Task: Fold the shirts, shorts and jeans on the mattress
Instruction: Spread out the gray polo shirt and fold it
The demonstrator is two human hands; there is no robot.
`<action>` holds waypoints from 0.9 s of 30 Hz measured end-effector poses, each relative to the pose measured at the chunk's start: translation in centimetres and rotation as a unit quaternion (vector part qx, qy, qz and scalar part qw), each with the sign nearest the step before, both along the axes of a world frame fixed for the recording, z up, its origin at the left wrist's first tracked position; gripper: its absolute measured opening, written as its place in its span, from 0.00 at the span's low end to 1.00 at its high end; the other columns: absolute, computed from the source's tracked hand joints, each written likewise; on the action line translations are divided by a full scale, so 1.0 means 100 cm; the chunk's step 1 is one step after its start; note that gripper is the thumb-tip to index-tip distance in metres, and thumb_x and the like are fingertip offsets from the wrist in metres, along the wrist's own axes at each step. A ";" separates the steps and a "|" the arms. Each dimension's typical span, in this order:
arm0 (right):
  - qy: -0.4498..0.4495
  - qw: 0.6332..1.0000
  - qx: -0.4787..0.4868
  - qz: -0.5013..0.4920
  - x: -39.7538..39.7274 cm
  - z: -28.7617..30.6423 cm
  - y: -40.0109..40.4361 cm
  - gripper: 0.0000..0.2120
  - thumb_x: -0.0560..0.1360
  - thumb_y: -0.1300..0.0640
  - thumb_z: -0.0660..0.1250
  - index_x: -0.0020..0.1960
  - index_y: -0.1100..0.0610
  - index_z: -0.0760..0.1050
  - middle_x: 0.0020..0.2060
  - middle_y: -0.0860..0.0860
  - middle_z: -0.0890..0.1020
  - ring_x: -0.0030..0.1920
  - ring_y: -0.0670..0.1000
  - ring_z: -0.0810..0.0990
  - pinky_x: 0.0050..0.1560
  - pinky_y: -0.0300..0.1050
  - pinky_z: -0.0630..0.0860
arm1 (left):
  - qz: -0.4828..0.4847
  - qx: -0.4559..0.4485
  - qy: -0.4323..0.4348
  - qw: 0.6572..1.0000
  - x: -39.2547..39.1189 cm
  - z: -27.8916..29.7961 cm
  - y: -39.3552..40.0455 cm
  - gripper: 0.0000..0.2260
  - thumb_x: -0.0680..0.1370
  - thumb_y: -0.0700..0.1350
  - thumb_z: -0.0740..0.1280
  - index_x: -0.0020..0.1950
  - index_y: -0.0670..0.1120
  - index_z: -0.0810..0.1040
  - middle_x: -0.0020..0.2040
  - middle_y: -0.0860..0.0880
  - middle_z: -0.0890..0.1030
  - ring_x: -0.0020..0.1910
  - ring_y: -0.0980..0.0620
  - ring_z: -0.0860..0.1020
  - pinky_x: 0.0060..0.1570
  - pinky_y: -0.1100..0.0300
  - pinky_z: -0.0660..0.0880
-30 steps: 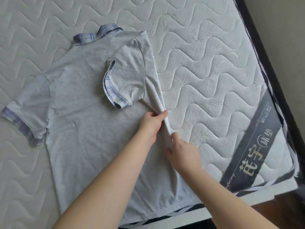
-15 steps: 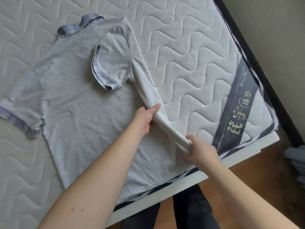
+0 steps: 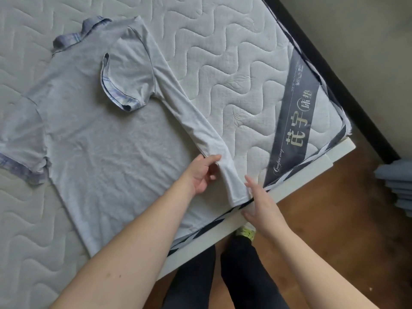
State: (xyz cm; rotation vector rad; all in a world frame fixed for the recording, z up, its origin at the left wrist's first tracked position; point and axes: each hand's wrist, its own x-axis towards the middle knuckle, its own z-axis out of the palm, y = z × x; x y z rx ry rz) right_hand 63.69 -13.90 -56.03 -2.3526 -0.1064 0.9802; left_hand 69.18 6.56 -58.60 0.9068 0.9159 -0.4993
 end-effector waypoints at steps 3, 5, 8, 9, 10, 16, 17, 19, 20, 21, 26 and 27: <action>-0.056 0.998 -0.003 -0.032 0.000 -0.010 0.000 0.37 0.74 0.60 0.70 0.78 0.47 0.57 0.67 0.46 0.72 0.65 0.49 0.72 0.60 0.45 0.71 | 0.009 0.035 0.015 0.999 -0.002 -0.003 -0.008 0.07 0.80 0.36 0.60 0.46 0.48 0.72 0.28 0.51 0.74 0.21 0.58 0.67 0.19 0.67 0.60; -0.062 0.996 0.011 -0.064 0.002 -0.014 0.005 0.33 0.74 0.61 0.68 0.76 0.49 0.62 0.60 0.46 0.75 0.60 0.50 0.75 0.57 0.45 0.72 | 0.033 0.072 0.027 0.996 -0.003 -0.001 -0.009 0.06 0.80 0.39 0.60 0.47 0.46 0.75 0.35 0.48 0.79 0.29 0.53 0.74 0.28 0.63 0.70; -0.065 0.995 0.024 -0.072 0.006 -0.019 0.014 0.31 0.74 0.62 0.67 0.74 0.49 0.64 0.53 0.43 0.73 0.53 0.47 0.75 0.51 0.42 0.69 | 0.026 0.145 0.043 0.988 -0.007 -0.001 -0.005 0.09 0.80 0.45 0.64 0.55 0.44 0.80 0.52 0.45 0.84 0.50 0.47 0.81 0.54 0.54 0.76; -0.068 0.995 0.023 -0.076 0.007 -0.020 0.016 0.30 0.73 0.62 0.66 0.73 0.49 0.65 0.52 0.42 0.72 0.52 0.47 0.75 0.49 0.42 0.69 | 0.026 0.153 0.035 0.987 -0.009 -0.002 -0.005 0.11 0.80 0.47 0.65 0.58 0.44 0.80 0.54 0.46 0.84 0.53 0.48 0.81 0.56 0.54 0.76; -0.067 0.994 0.021 -0.085 0.008 -0.021 0.017 0.28 0.73 0.63 0.65 0.72 0.48 0.66 0.51 0.42 0.72 0.50 0.47 0.75 0.46 0.42 0.69 | 0.024 0.150 0.019 0.988 -0.012 -0.002 -0.006 0.12 0.80 0.48 0.66 0.61 0.44 0.79 0.55 0.46 0.84 0.54 0.48 0.81 0.57 0.55 0.77; -0.061 0.993 -0.037 -0.090 0.011 -0.021 0.010 0.26 0.72 0.67 0.59 0.64 0.43 0.67 0.38 0.43 0.75 0.40 0.52 0.77 0.33 0.46 0.67 | -0.066 0.135 0.056 0.987 -0.045 -0.006 -0.033 0.12 0.78 0.41 0.70 0.60 0.41 0.78 0.55 0.44 0.84 0.55 0.45 0.82 0.55 0.52 0.79; -0.068 0.993 -0.053 -0.080 0.011 -0.022 0.008 0.28 0.72 0.68 0.59 0.66 0.43 0.66 0.37 0.43 0.75 0.39 0.52 0.77 0.33 0.47 0.68 | -0.049 0.155 0.055 0.985 -0.050 -0.008 -0.035 0.11 0.78 0.40 0.70 0.60 0.41 0.78 0.54 0.44 0.84 0.55 0.45 0.82 0.56 0.51 0.79; -0.086 0.992 -0.082 -0.052 0.009 -0.022 0.005 0.29 0.72 0.67 0.59 0.68 0.44 0.64 0.38 0.45 0.77 0.37 0.53 0.76 0.34 0.46 0.67 | -0.022 0.188 0.042 0.981 -0.059 -0.009 -0.039 0.09 0.79 0.41 0.69 0.58 0.42 0.79 0.52 0.45 0.84 0.53 0.46 0.83 0.57 0.50 0.79; -0.093 0.990 -0.095 -0.039 0.007 -0.021 0.004 0.29 0.72 0.67 0.59 0.68 0.44 0.64 0.38 0.46 0.77 0.37 0.53 0.75 0.34 0.46 0.67 | -0.021 0.207 0.041 0.977 -0.064 -0.010 -0.041 0.08 0.79 0.43 0.70 0.56 0.43 0.79 0.51 0.46 0.85 0.51 0.48 0.83 0.55 0.52 0.80; -0.100 0.989 -0.106 -0.024 0.006 -0.021 0.004 0.28 0.72 0.66 0.59 0.67 0.45 0.65 0.37 0.46 0.77 0.36 0.54 0.74 0.34 0.46 0.66 | -0.023 0.230 0.046 0.972 -0.070 -0.009 -0.042 0.07 0.78 0.46 0.70 0.54 0.44 0.79 0.49 0.47 0.85 0.49 0.50 0.83 0.51 0.54 0.81; -0.127 0.982 -0.129 0.051 0.001 -0.019 0.004 0.18 0.73 0.62 0.60 0.60 0.47 0.67 0.35 0.47 0.75 0.35 0.56 0.75 0.31 0.47 0.66 | -0.052 0.359 0.080 0.928 -0.084 -0.004 -0.044 0.16 0.78 0.51 0.69 0.46 0.37 0.77 0.41 0.44 0.82 0.38 0.49 0.79 0.38 0.55 0.78; -0.127 0.982 -0.129 0.053 0.001 -0.020 0.003 0.16 0.73 0.61 0.60 0.59 0.48 0.68 0.36 0.48 0.77 0.36 0.56 0.76 0.32 0.47 0.68 | -0.057 0.364 0.079 0.926 -0.085 -0.003 -0.043 0.16 0.78 0.51 0.69 0.46 0.36 0.76 0.39 0.43 0.80 0.36 0.49 0.77 0.35 0.57 0.76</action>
